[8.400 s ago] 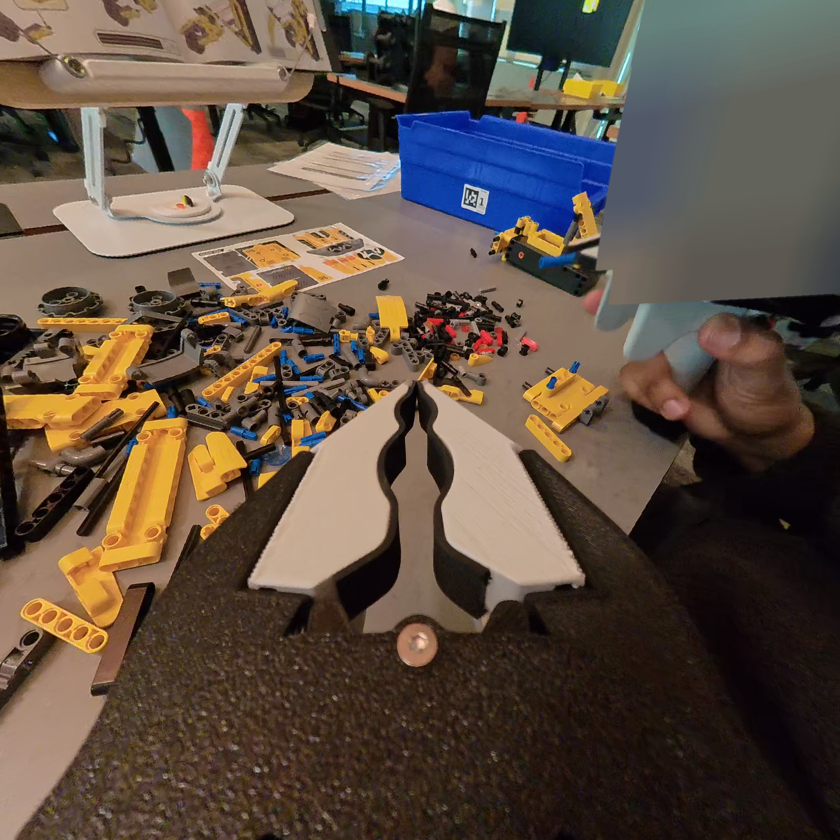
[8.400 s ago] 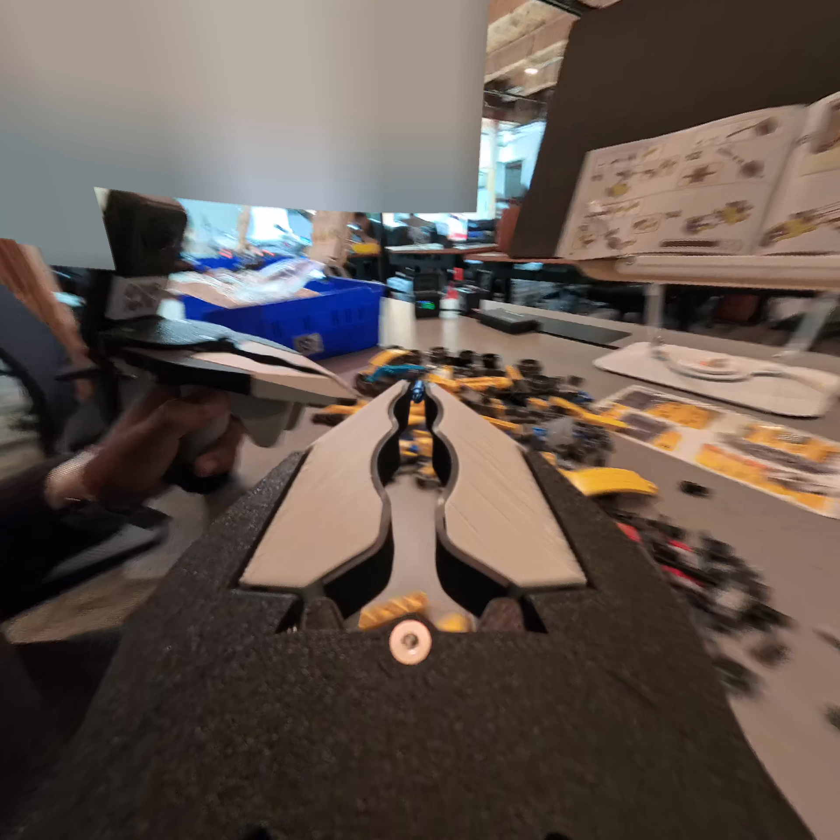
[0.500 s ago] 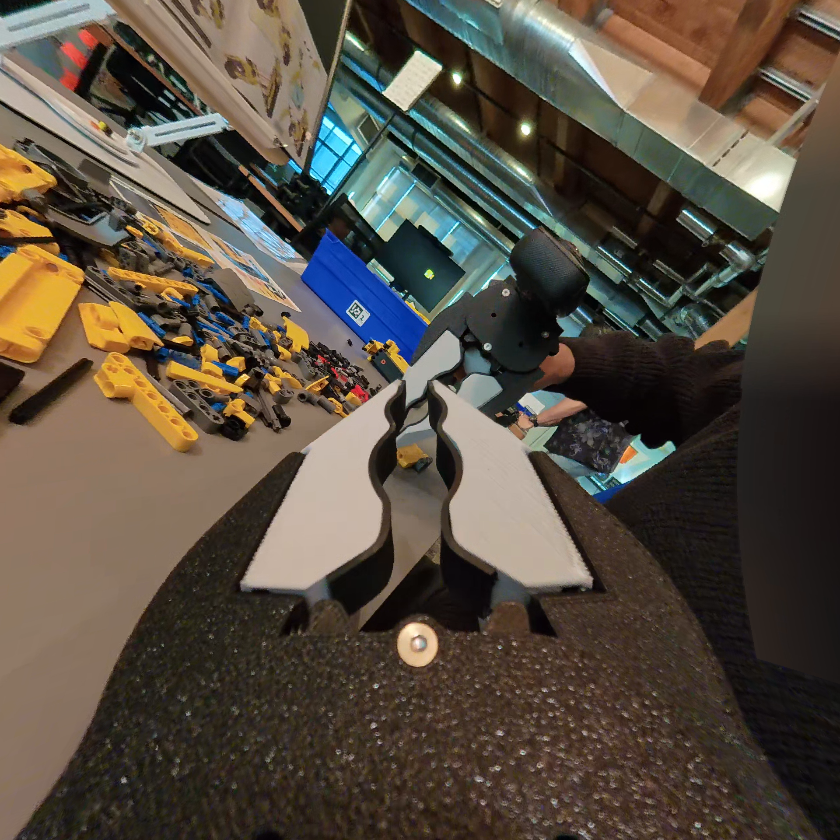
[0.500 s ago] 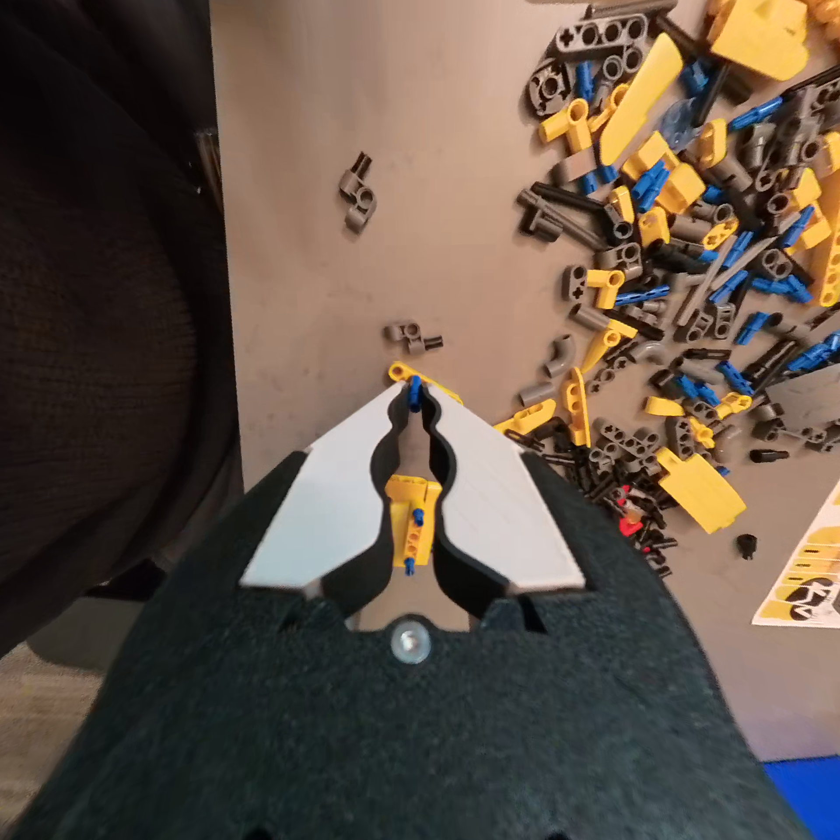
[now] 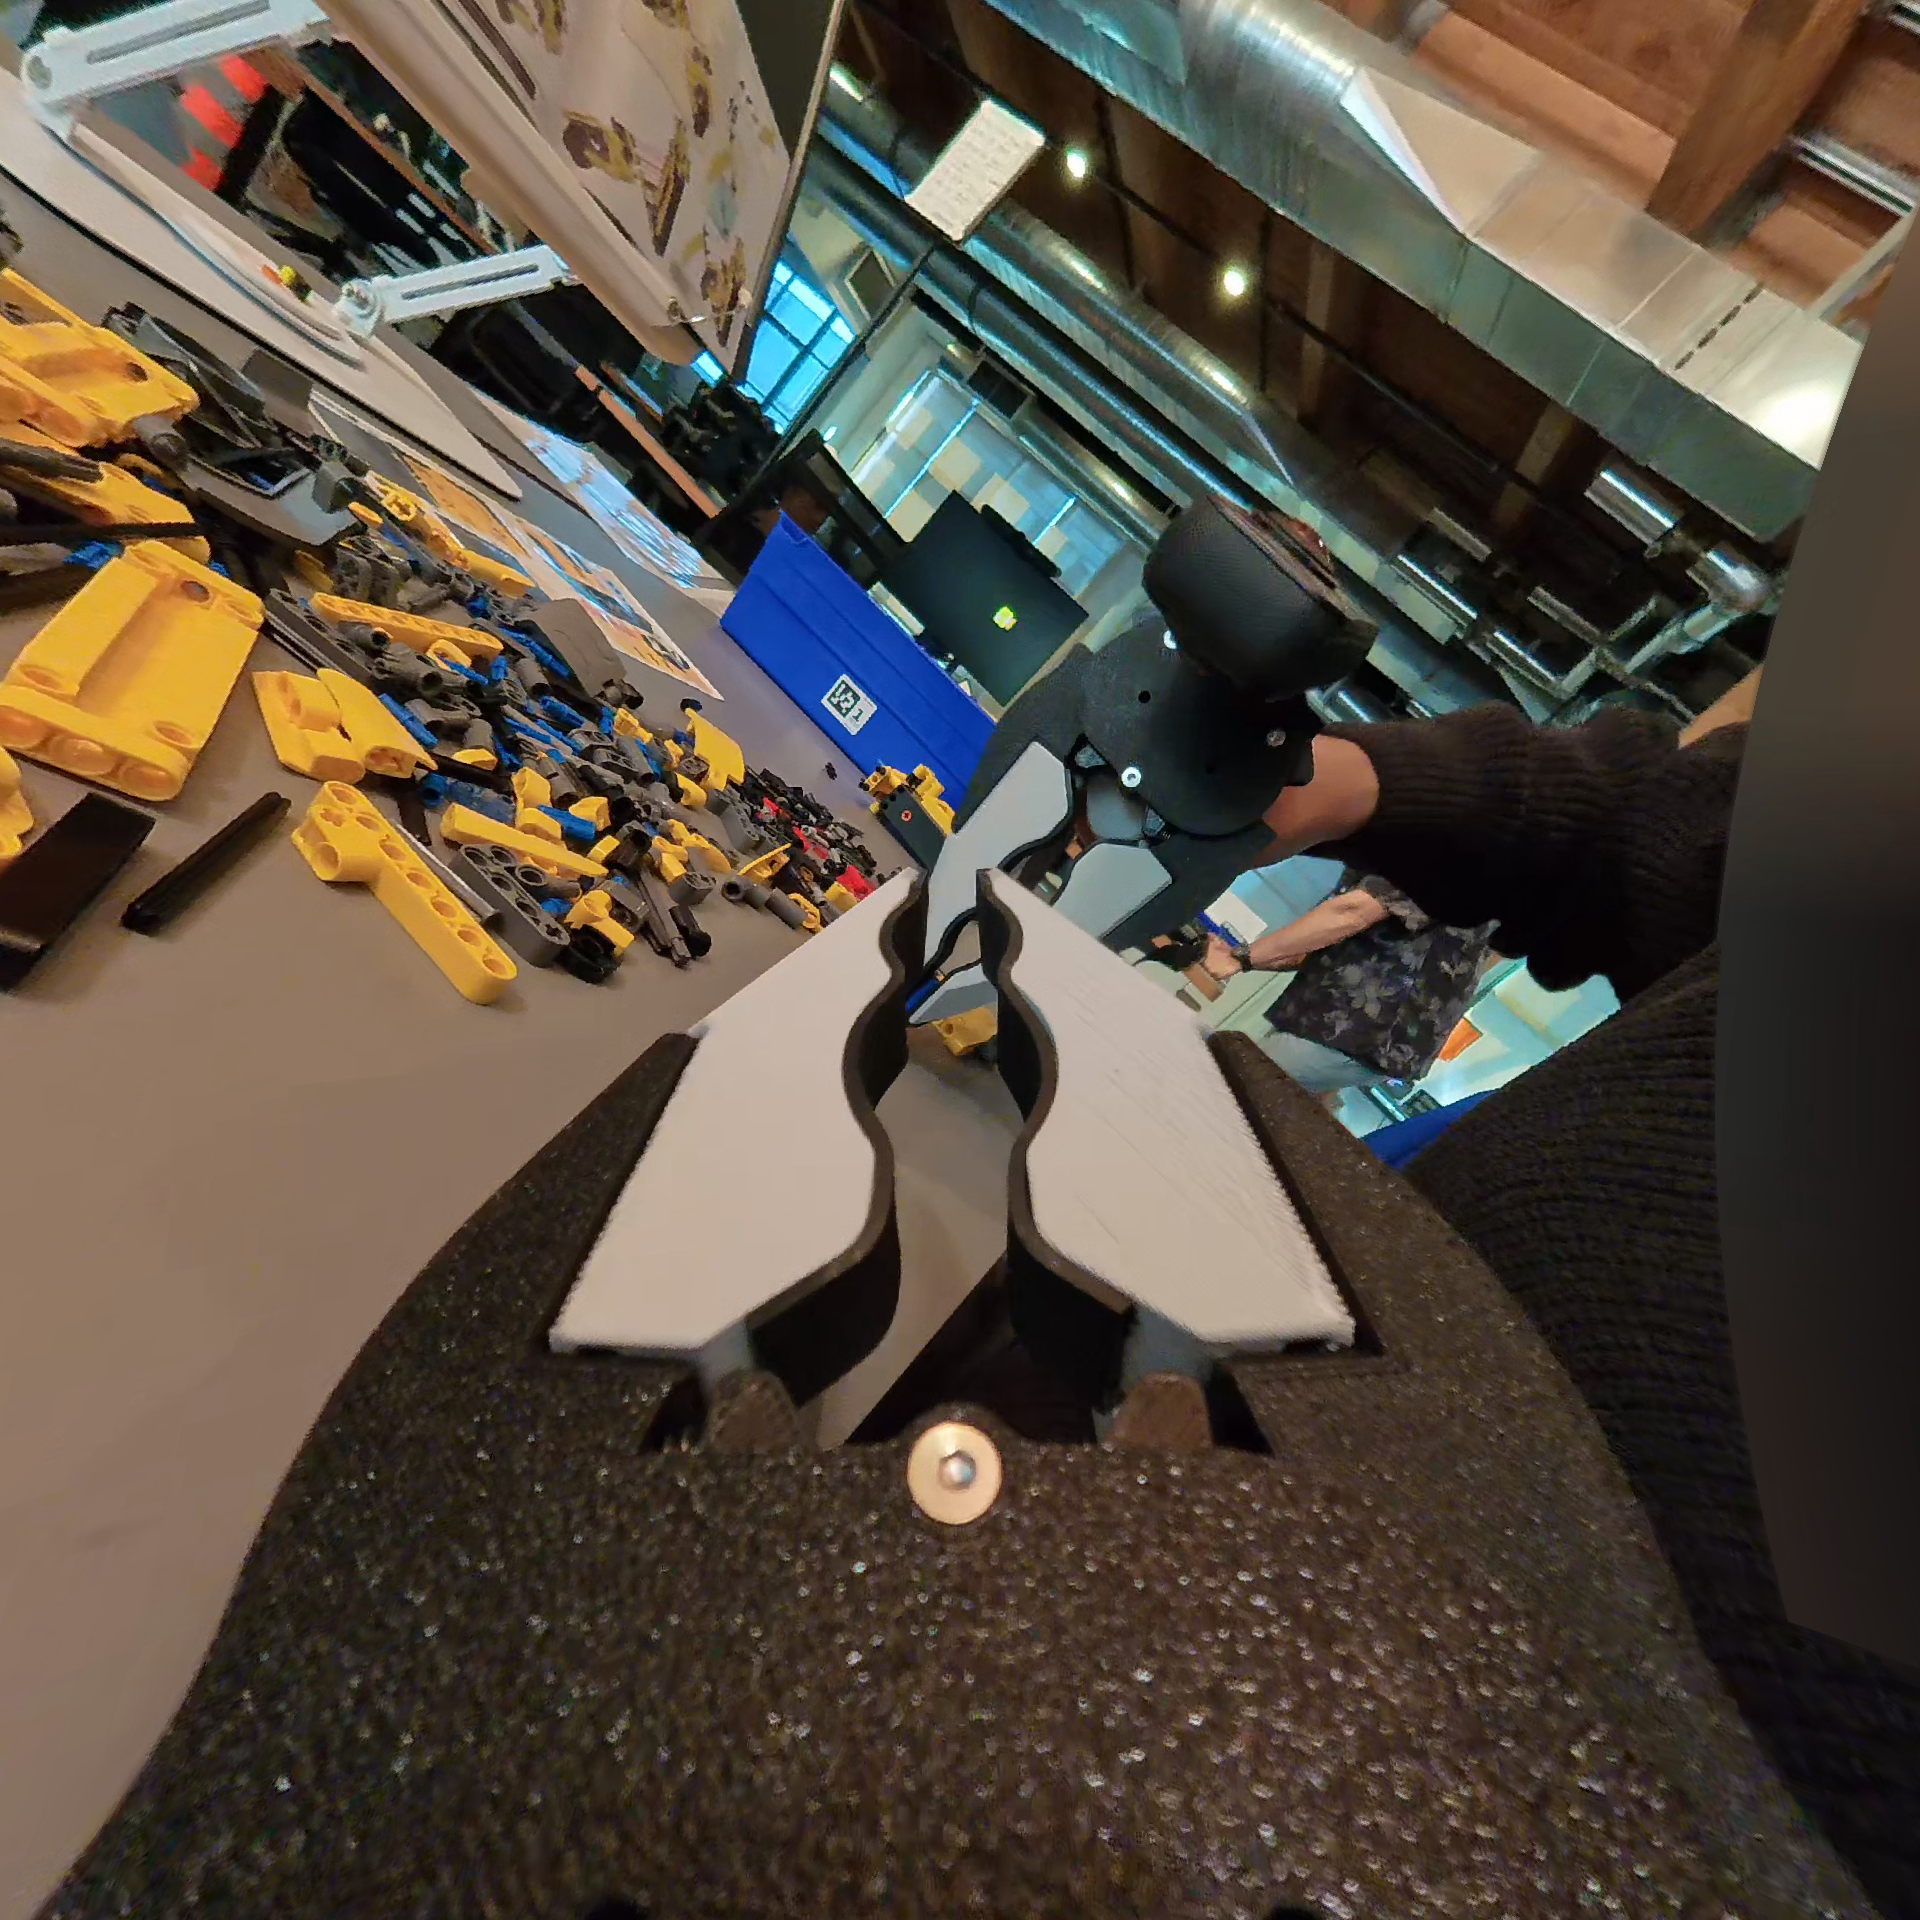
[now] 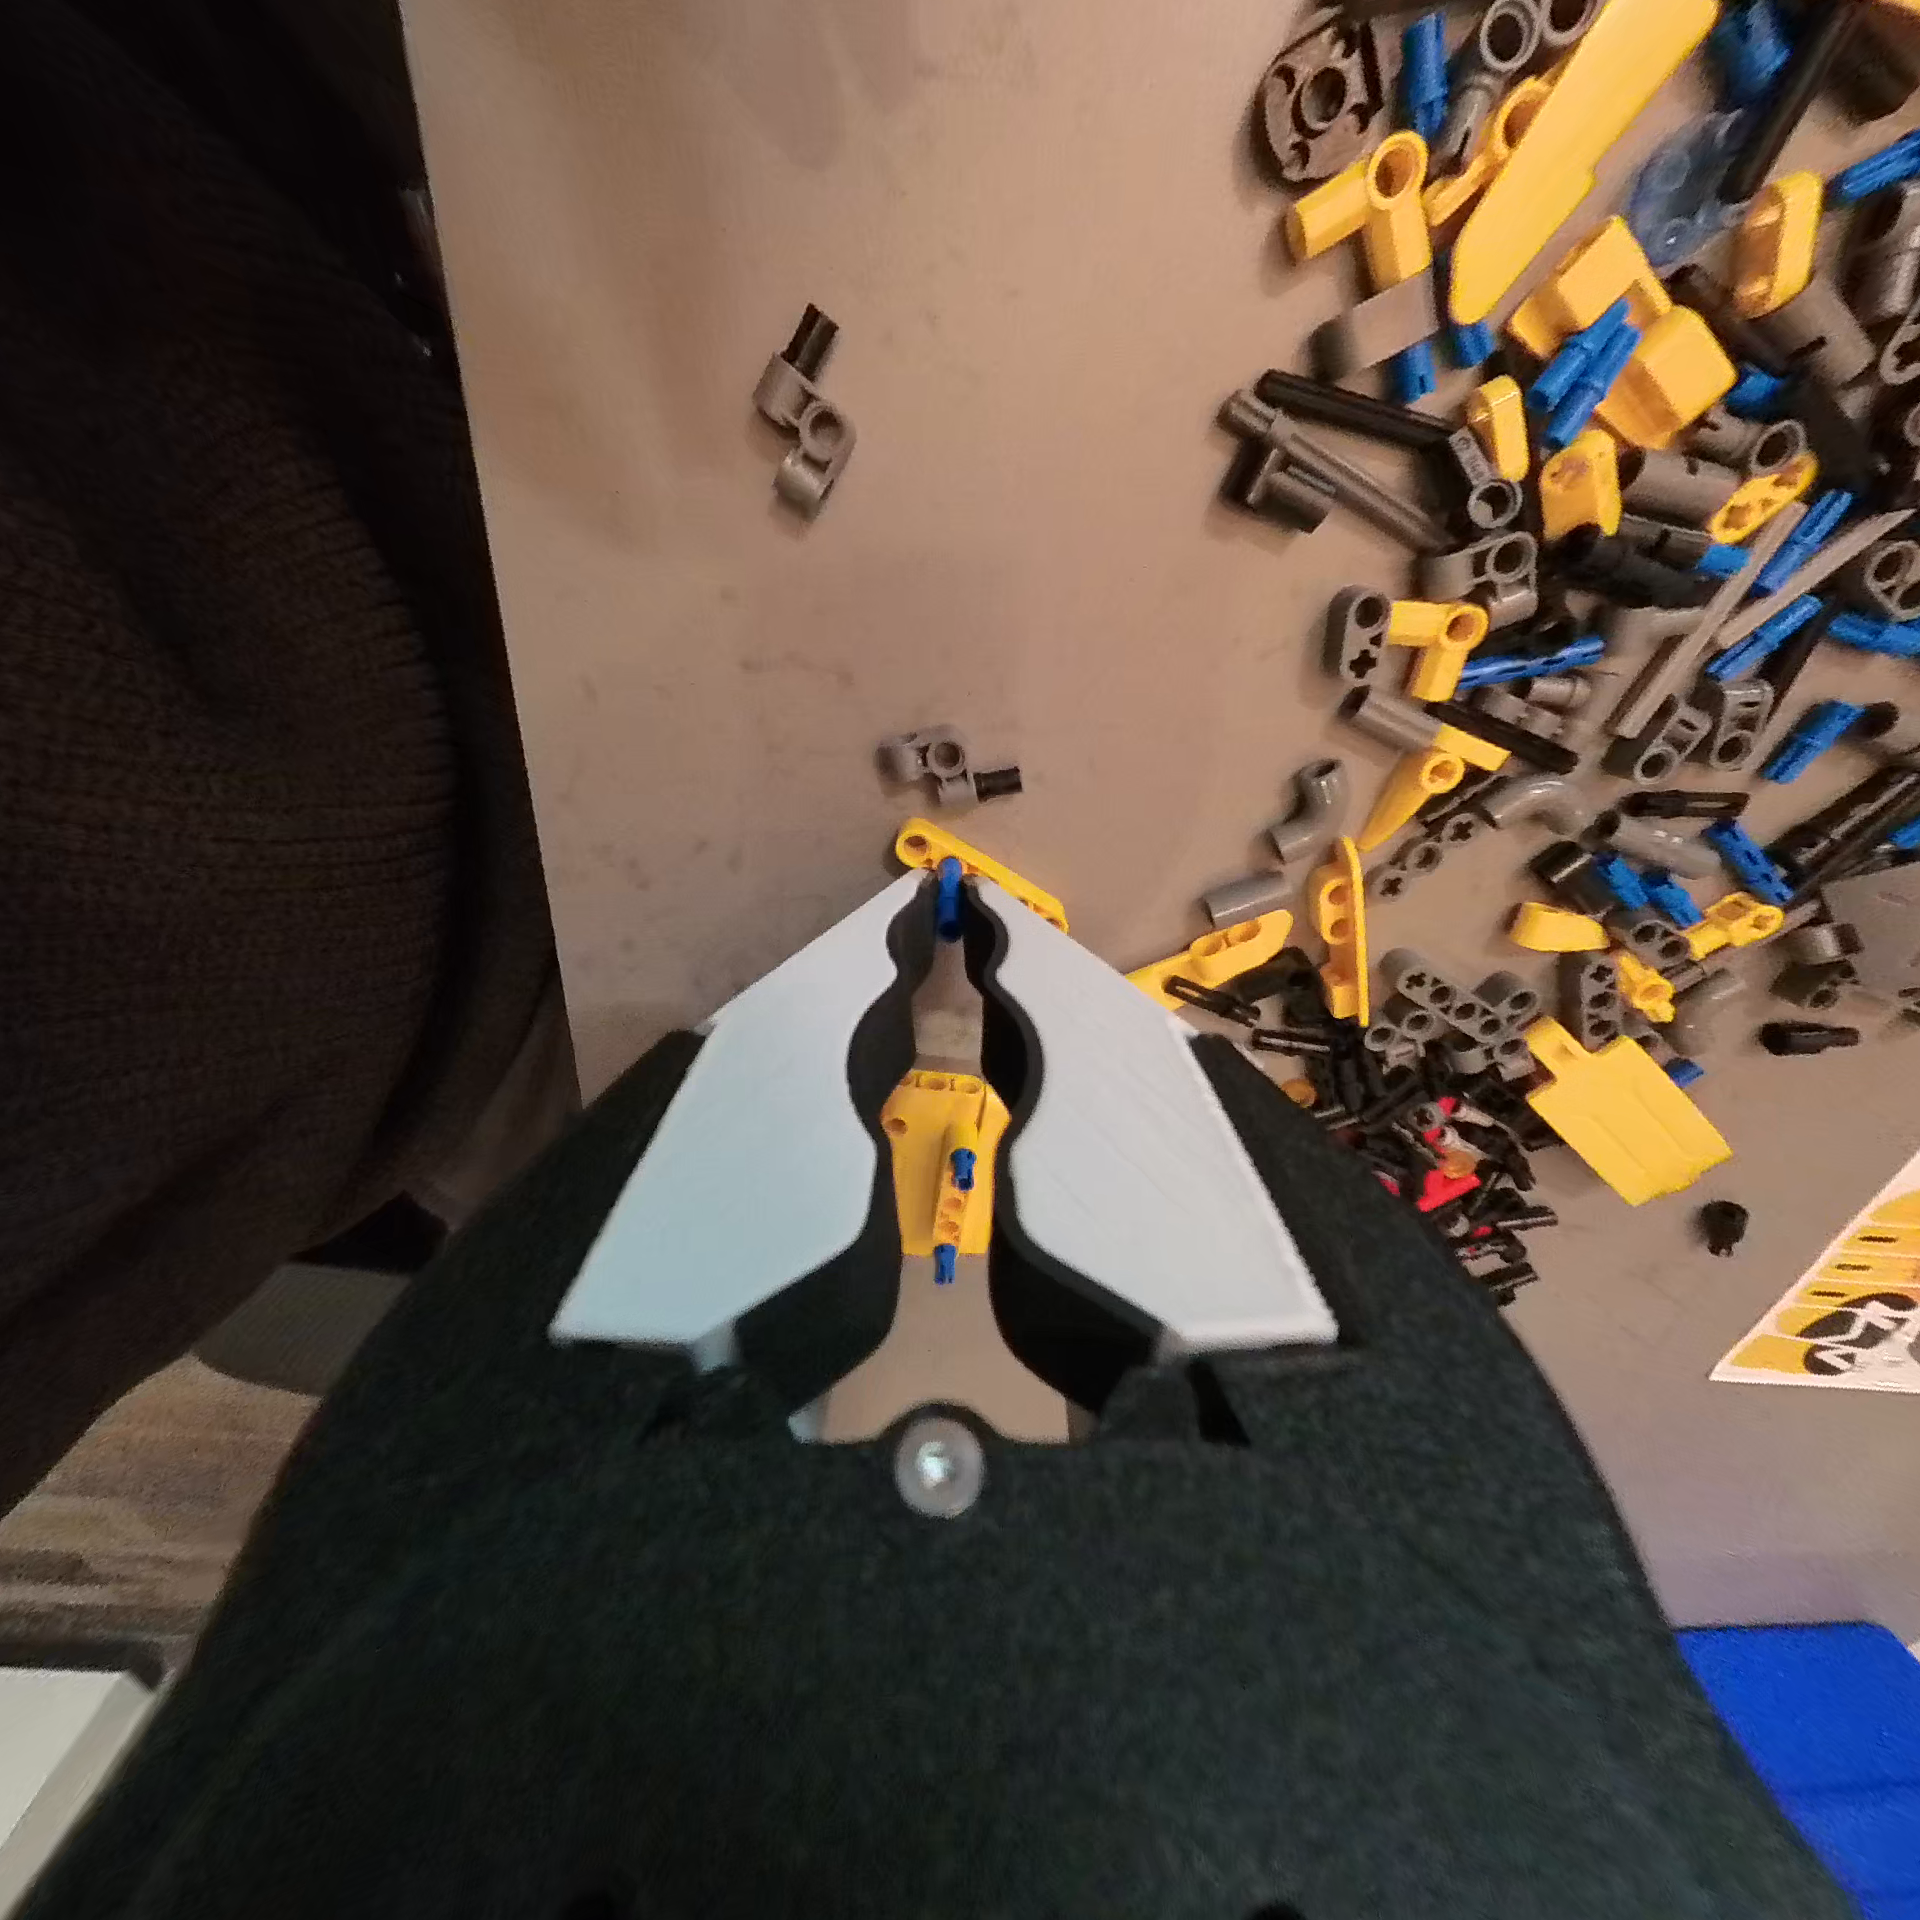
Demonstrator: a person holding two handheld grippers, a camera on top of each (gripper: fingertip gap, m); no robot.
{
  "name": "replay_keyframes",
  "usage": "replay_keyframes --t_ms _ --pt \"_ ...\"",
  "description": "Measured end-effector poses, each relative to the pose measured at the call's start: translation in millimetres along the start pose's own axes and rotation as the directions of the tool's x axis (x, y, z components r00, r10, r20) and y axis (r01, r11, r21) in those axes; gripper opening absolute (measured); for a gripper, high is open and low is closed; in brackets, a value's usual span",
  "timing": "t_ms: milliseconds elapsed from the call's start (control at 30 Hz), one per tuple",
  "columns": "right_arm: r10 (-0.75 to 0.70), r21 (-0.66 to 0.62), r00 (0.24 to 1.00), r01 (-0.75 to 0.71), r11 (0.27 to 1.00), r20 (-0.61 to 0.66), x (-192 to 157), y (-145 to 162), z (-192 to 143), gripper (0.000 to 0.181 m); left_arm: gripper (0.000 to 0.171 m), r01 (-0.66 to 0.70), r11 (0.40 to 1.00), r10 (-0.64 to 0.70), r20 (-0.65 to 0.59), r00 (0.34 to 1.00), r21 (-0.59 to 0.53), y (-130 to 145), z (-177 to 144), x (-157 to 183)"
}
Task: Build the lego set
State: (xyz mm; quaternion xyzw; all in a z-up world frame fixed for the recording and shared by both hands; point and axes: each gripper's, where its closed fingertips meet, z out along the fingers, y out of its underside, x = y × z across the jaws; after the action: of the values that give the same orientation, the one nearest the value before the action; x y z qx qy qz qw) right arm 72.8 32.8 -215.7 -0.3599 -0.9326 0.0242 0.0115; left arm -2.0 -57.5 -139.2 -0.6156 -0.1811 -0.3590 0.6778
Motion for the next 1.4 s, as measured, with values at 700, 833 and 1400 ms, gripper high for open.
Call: replay_keyframes --t_ms 700,833,1400 --pt "0.241 -0.017 0.961 -0.241 0.97 0.133 2 -2 1 0.004 0.008 0.001 1.0 -0.001 -0.002 1.0 -0.014 3 0 -1" --pt "0.235 -0.031 0.968 -0.234 0.972 0.085 10 3 5 0.003 0.008 0.002 1.0 -0.002 -0.004 1.0 -0.016 4 0 -1" --pt "0.004 -0.033 1.0 -0.004 0.999 0.015 9 -2 1 0.022 0.009 0.009 1.0 -0.009 -0.007 1.0 -0.019 5 1 -3"
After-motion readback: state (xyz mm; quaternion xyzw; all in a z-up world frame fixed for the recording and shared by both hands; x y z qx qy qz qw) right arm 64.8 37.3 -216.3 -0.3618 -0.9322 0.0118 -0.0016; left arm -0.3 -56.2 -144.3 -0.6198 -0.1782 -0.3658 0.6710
